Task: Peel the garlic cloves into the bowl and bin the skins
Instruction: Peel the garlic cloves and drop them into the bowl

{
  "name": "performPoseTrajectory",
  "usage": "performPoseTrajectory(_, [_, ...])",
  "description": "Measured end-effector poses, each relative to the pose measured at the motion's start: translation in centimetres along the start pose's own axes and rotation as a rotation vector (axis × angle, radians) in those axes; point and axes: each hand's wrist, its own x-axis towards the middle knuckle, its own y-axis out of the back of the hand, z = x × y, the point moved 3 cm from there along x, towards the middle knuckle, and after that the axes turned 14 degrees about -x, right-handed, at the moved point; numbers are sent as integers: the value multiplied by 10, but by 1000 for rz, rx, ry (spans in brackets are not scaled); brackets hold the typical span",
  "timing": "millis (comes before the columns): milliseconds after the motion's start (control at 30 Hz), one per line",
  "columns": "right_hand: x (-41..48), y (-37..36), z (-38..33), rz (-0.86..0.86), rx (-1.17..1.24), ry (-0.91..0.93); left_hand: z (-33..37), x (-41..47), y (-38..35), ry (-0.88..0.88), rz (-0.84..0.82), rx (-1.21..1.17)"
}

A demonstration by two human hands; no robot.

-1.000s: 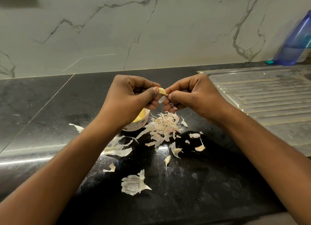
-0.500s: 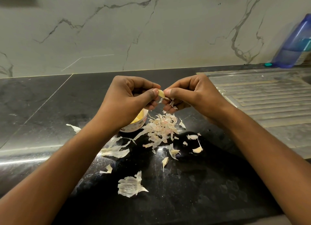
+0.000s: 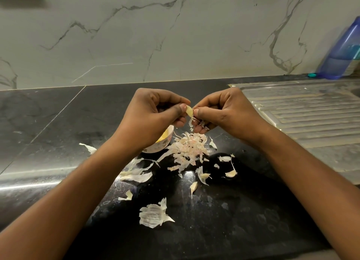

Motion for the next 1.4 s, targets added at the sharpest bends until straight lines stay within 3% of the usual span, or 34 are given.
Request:
performPoseTrajectory(167, [0,2,-1,39,32,-1,2,-1,-1,122,19,-164])
performPoseTrajectory(600, [1,5,-1,85,1,45,7,-3,2,266,64,-293])
performPoseTrajectory(800, [1,7,1,109,13,32,8,-2,4,257,100,-313])
performPoseTrajectory(1033, [1,5,3,51,1,40,6,-2,5,134,108,-59])
performPoseTrajectory(1200, [0,1,-1,132,-268,241,5,-2,2,75,86,19])
performPoseTrajectory(1400, [1,-1,-1,201,-360,308,6,-2,0,134,69,-173])
